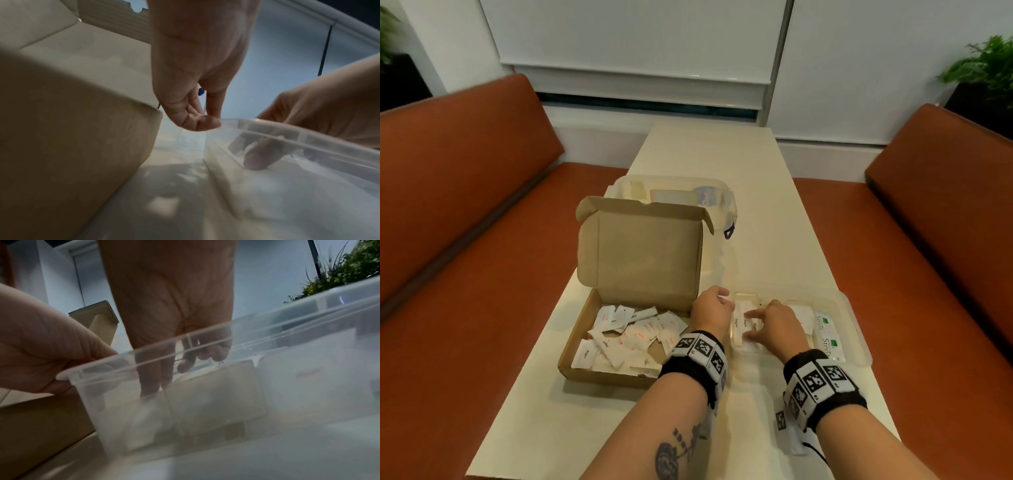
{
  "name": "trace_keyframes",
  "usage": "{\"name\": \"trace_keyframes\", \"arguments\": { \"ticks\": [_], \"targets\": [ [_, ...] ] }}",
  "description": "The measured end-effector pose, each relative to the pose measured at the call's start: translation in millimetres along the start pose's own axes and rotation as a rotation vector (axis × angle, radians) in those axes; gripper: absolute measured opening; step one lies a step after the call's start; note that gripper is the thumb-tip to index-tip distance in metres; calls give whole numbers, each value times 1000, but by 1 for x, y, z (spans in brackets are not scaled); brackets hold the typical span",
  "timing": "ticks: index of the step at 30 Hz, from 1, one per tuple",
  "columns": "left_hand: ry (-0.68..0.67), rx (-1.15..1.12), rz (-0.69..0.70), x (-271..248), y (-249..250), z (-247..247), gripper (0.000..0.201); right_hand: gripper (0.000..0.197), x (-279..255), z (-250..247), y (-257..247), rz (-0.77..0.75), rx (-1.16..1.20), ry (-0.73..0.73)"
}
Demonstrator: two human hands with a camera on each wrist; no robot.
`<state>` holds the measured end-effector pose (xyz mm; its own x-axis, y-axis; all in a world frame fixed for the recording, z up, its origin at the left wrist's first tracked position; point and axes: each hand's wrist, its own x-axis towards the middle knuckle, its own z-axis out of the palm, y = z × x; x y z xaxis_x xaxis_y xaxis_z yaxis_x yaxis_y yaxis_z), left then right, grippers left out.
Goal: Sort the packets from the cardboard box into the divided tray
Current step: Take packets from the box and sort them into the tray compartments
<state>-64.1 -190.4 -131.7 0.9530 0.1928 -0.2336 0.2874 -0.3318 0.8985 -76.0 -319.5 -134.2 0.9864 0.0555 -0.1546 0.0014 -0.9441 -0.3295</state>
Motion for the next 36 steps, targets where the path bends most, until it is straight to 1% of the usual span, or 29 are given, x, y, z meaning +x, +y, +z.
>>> {"name": "trace_keyframes", "arguments": {
  "ticks": [3, 4, 6, 8, 10, 11, 13, 14, 17, 19, 20, 22, 24, 25, 27, 28, 30, 32, 34, 36],
  "targets": [
    [-15, 38, -11, -5, 1, -1, 26, 42, -1, 0, -2, 17, 70, 25],
    [-22, 56, -11, -7, 1, -2, 27, 37, -3, -2, -5, 32, 127, 64],
    [-45, 105, 2, -12, 2, -6, 32, 23, -5, -8, -14, 51, 261, 190],
    [-91, 148, 29, -14, 7, -15, 33, 11, -8, -16, -28, 54, 395, 301],
    [-118, 141, 36, -15, 15, -32, 30, 5, -12, -25, -50, 37, 478, 356],
    [-125, 115, 29, -16, 20, -43, 29, 5, -15, -28, -62, 23, 511, 361],
    [-118, 84, 6, -15, 26, -72, 24, 9, -22, -30, -88, -24, 560, 327],
    [-101, 104, 5, -14, 27, -87, 20, 11, -26, -29, -101, -57, 562, 281],
    [14, 189, -10, -13, 16, -136, 12, 10, -37, -9, -140, -155, 507, 43],
    [121, 277, -24, -14, -1, -164, 18, 8, -41, 11, -161, -197, 431, -74],
    [176, 329, -31, -15, -10, -175, 20, 10, -43, 20, -170, -209, 377, -111],
    [263, 419, -46, -20, -29, -193, 21, 23, -45, 37, -185, -216, 285, -168],
    [314, 500, -57, -22, -45, -205, 20, 38, -46, 50, -196, -201, 232, -194],
    [328, 532, -64, -22, -52, -209, 24, 44, -46, 54, -200, -183, 206, -199],
    [317, 571, -97, -22, -63, -213, 39, 57, -46, 61, -204, -137, 144, -213],
    [298, 581, -116, -21, -68, -214, 42, 64, -46, 64, -205, -115, 109, -227],
    [261, 602, -130, -19, -77, -216, 32, 77, -45, 68, -205, -74, 53, -255],
    [245, 621, -121, -17, -82, -218, 23, 86, -43, 71, -205, -36, 41, -266],
    [244, 652, -115, -14, -83, -220, 20, 91, -40, 72, -206, 7, 74, -271],
    [234, 685, -124, -11, -81, -221, 20, 90, -37, 72, -207, 37, 107, -292]
  ]
}}
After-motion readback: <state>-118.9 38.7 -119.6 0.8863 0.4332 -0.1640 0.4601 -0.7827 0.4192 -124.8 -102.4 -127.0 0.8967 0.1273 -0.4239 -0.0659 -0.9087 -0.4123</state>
